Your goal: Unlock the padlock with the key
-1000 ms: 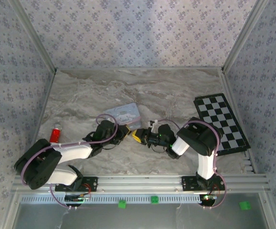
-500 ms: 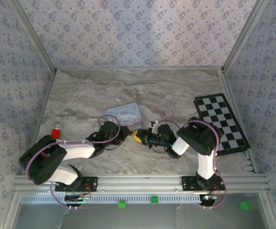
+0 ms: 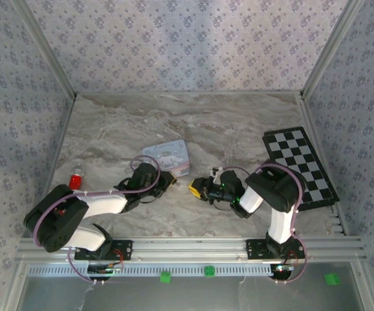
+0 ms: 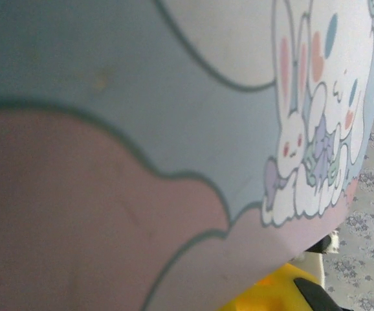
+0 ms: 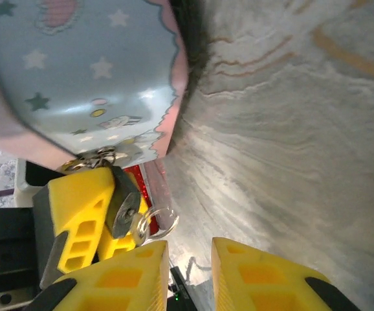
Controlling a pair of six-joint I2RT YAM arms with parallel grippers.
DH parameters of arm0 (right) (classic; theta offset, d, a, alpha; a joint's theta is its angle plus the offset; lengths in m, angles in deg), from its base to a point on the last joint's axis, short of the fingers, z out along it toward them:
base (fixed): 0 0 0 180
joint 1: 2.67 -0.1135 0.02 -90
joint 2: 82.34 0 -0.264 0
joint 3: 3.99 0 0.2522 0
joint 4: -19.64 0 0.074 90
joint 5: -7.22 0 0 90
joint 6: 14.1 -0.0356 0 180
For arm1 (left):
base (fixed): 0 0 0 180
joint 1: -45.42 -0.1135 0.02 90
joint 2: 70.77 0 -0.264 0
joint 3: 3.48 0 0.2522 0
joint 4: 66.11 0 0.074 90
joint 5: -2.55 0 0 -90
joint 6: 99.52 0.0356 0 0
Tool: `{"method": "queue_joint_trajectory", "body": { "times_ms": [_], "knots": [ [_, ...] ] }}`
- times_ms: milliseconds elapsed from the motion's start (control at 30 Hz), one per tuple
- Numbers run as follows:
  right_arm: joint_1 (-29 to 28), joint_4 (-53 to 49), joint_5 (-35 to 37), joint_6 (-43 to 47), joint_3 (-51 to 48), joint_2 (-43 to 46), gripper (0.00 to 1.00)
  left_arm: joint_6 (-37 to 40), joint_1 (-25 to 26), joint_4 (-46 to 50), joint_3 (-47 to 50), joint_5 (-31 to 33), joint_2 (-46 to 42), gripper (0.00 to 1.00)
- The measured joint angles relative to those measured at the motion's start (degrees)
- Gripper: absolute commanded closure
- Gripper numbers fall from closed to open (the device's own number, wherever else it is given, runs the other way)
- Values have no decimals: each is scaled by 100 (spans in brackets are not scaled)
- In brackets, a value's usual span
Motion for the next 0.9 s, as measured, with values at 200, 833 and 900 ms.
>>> {"method": "queue_joint_trajectory", "body": {
  "times_ms": [200,833,900],
  "knots": [
    [-229,-2603,516,1764,535,1740,66,0,-111,101,0,-63,-72,100],
    [-2345,-3766,3713,8942,313,2730,56,4,-184,358,0,-205,-361,100],
    [-2490,-3493,3851,9353,315,2538,56,20,-184,361,0,-212,-363,100]
  ]
}}
